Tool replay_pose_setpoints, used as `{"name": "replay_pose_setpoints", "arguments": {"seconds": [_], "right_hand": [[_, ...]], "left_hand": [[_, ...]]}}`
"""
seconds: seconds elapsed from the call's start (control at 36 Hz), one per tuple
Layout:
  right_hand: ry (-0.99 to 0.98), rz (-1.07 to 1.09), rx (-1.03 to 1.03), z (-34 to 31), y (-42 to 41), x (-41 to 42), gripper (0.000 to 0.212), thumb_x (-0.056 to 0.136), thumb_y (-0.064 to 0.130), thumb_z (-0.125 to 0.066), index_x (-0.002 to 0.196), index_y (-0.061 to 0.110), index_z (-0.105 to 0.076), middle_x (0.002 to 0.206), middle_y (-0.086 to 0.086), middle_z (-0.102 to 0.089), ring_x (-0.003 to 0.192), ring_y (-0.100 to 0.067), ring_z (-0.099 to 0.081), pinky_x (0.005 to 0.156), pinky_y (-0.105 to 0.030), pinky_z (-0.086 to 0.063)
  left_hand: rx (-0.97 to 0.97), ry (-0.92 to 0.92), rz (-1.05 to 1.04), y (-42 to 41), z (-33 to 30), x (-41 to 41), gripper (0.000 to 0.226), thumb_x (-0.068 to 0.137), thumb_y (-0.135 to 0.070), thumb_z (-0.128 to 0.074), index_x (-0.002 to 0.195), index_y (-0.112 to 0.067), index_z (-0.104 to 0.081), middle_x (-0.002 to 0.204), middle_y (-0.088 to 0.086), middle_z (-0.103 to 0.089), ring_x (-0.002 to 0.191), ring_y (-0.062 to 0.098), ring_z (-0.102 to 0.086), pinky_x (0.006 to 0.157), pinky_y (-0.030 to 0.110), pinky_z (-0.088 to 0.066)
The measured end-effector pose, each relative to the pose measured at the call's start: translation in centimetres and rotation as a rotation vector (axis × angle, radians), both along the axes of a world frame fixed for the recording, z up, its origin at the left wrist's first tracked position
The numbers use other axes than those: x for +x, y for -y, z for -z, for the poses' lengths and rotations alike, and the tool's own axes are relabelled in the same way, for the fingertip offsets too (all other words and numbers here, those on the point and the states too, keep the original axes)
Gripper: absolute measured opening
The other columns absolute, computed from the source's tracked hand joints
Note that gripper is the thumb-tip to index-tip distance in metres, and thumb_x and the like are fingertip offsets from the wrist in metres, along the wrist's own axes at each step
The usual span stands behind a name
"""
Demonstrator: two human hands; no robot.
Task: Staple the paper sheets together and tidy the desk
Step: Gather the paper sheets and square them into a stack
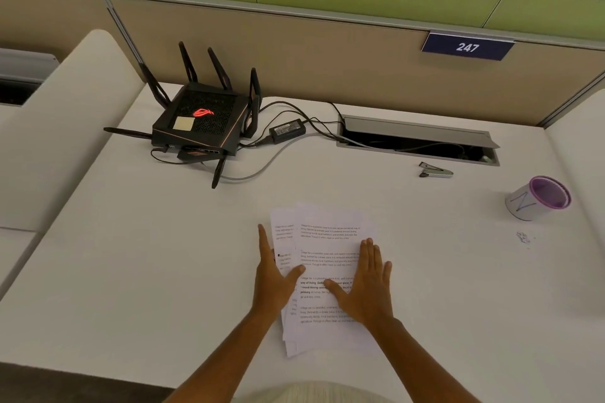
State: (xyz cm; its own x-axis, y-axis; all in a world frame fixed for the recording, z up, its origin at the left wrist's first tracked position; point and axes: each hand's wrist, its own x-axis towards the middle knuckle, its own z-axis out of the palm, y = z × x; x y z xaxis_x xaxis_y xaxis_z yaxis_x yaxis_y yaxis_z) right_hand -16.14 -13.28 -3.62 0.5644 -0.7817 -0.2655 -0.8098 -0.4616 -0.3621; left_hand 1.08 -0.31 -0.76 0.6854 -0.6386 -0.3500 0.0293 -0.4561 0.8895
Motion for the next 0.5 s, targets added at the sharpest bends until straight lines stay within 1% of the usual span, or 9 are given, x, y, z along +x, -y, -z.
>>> {"name": "replay_pose_setpoints", "arguments": {"seconds": [0.06,0.11,0.17,0.19,0.25,0.31,0.39,0.44,0.5], "right_hand": [[0.013,-0.002,0.023,-0.1,0.1,-0.1,0.128,0.078,0.087,-0.046,0.162,0.011,0.011,0.173,-0.007,0.009,0.16,-0.027,0.006,0.128,-0.052,0.003],[0.066,0.021,0.051,-0.5,0.2,-0.3,0.124,0.081,0.077,-0.059,0.163,0.011,0.007,0.173,-0.007,0.001,0.16,-0.027,0.0,0.13,-0.05,-0.002],[0.18,0.119,0.12,-1.3,0.2,-0.6,0.118,0.082,0.06,-0.074,0.163,0.016,-0.001,0.171,-0.007,-0.014,0.158,-0.026,-0.014,0.129,-0.049,-0.018],[0.244,0.197,0.162,-1.6,0.3,-0.9,0.114,0.083,0.052,-0.078,0.163,0.019,-0.004,0.169,-0.007,-0.02,0.155,-0.026,-0.02,0.126,-0.048,-0.027],[0.36,0.35,0.239,-2.3,0.4,-1.3,0.109,0.083,0.041,-0.082,0.163,0.023,-0.01,0.164,-0.008,-0.028,0.15,-0.026,-0.03,0.12,-0.046,-0.036],[0.443,0.449,0.276,-2.7,0.7,-1.6,0.106,0.083,0.037,-0.084,0.162,0.023,-0.015,0.16,-0.007,-0.035,0.146,-0.027,-0.037,0.118,-0.048,-0.039],[0.546,0.534,0.387,-3.6,1.3,-2.0,0.104,0.082,0.039,-0.084,0.162,0.024,-0.018,0.15,0.0,-0.047,0.135,-0.022,-0.05,0.113,-0.048,-0.047],[0.633,0.556,0.507,-4.4,1.5,-2.2,0.093,0.083,0.038,-0.084,0.158,0.029,-0.029,0.142,0.01,-0.053,0.126,-0.012,-0.057,0.1,-0.037,-0.057],[0.659,0.505,0.572,-5.1,1.8,-2.2,0.072,0.084,0.039,-0.084,0.145,0.031,-0.046,0.133,0.012,-0.064,0.114,-0.007,-0.066,0.082,-0.024,-0.061]], "left_hand": [[0.033,-0.016,-0.017,-0.2,-0.1,-0.8,0.119,0.092,-0.004,-0.079,0.168,-0.038,0.005,0.152,-0.013,-0.047,0.13,0.008,-0.057,0.093,0.029,-0.061],[0.045,-0.017,-0.048,-0.4,0.3,-1.3,0.107,0.092,-0.002,-0.078,0.169,-0.035,-0.011,0.161,-0.008,-0.047,0.14,0.015,-0.055,0.093,0.028,-0.06],[0.038,-0.029,-0.076,-0.5,0.3,-1.4,0.097,0.092,-0.001,-0.077,0.167,-0.032,-0.023,0.159,-0.003,-0.052,0.14,0.022,-0.057,0.085,0.021,-0.061],[0.023,-0.044,-0.085,-0.6,0.2,-1.4,0.094,0.093,0.0,-0.077,0.166,-0.03,-0.026,0.156,-0.002,-0.054,0.138,0.023,-0.059,0.08,0.017,-0.061],[-0.024,-0.084,-0.087,-0.8,-0.3,-1.2,0.089,0.093,0.0,-0.077,0.164,-0.029,-0.031,0.151,-0.002,-0.058,0.133,0.022,-0.062,0.076,0.014,-0.062],[-0.057,-0.122,-0.081,-1.2,-0.7,-0.8,0.087,0.092,-0.003,-0.079,0.162,-0.03,-0.034,0.147,-0.004,-0.061,0.126,0.019,-0.066,0.075,0.019,-0.064],[-0.08,-0.172,-0.06,-1.7,-1.0,-0.1,0.084,0.092,-0.008,-0.081,0.159,-0.036,-0.038,0.145,-0.008,-0.064,0.124,0.018,-0.068,0.085,0.034,-0.068],[-0.091,-0.203,-0.034,-1.9,-1.3,0.1,0.082,0.093,-0.007,-0.079,0.158,-0.038,-0.038,0.144,-0.009,-0.065,0.125,0.014,-0.068,0.086,0.032,-0.067],[-0.097,-0.242,0.017,-1.9,-1.6,0.2,0.08,0.097,-0.007,-0.075,0.159,-0.038,-0.036,0.147,-0.01,-0.063,0.127,0.012,-0.066,0.087,0.027,-0.066]]}}
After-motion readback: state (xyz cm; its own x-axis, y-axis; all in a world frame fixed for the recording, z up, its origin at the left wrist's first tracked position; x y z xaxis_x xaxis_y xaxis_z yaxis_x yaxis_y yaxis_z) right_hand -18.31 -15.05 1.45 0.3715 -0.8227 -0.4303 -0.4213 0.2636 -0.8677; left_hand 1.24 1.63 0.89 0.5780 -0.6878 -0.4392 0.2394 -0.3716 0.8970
